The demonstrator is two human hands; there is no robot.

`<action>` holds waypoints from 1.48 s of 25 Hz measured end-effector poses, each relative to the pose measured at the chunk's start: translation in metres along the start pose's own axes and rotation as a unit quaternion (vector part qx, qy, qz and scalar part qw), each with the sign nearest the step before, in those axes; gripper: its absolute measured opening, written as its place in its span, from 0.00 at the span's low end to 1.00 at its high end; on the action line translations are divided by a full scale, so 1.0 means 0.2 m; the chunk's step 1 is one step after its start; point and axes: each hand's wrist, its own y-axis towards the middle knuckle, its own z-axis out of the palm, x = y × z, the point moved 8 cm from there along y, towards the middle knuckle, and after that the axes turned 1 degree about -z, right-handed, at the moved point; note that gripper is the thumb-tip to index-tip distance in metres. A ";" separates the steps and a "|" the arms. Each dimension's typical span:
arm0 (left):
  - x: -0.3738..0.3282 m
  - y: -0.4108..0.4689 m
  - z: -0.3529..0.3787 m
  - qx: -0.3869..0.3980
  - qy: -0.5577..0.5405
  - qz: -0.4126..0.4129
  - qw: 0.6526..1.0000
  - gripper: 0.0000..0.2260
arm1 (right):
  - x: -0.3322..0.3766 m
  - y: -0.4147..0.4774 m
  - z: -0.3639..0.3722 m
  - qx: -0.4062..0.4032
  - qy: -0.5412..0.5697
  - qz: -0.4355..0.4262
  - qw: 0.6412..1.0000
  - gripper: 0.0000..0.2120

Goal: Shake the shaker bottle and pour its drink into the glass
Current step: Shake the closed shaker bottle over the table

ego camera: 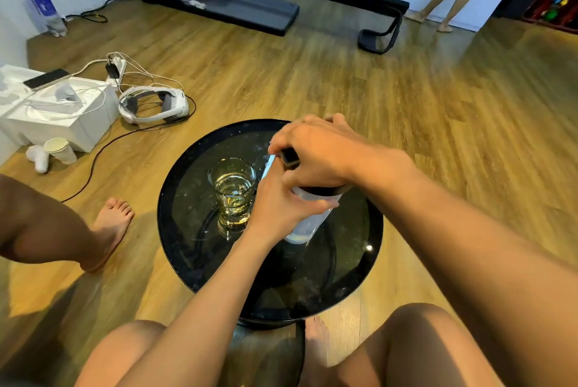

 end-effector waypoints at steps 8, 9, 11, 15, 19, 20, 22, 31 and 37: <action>0.00 0.01 0.00 0.003 0.040 0.007 0.999 0.37 | -0.05 -0.03 -0.02 -0.044 0.126 0.059 0.989 0.15; 0.00 0.01 0.00 0.001 0.035 0.011 0.999 0.38 | -0.07 -0.02 -0.02 -0.031 0.149 0.078 0.985 0.18; 0.00 0.01 0.00 0.006 0.029 0.011 1.000 0.38 | -0.10 -0.04 0.00 -0.040 0.102 0.155 0.982 0.29; 0.01 0.01 0.00 0.008 0.029 0.001 1.000 0.36 | -0.09 -0.04 -0.02 0.051 0.091 0.059 0.993 0.29; 0.01 0.02 0.00 0.011 0.033 0.009 0.999 0.37 | -0.16 -0.06 -0.03 0.008 0.093 0.177 0.980 0.46; 0.01 0.02 0.00 0.012 0.035 0.008 0.999 0.36 | -0.16 -0.06 -0.01 -0.006 0.073 0.207 0.976 0.44; 0.02 0.01 0.00 0.013 0.025 0.005 1.000 0.36 | -0.12 -0.04 0.01 0.022 0.065 0.149 0.986 0.39; 0.00 0.01 0.01 0.018 0.010 0.020 1.000 0.31 | -0.07 0.00 -0.01 0.075 0.076 0.061 0.992 0.38; -0.03 0.01 0.00 0.018 0.015 0.031 0.999 0.34 | -0.04 -0.02 -0.01 0.028 -0.005 0.060 0.998 0.25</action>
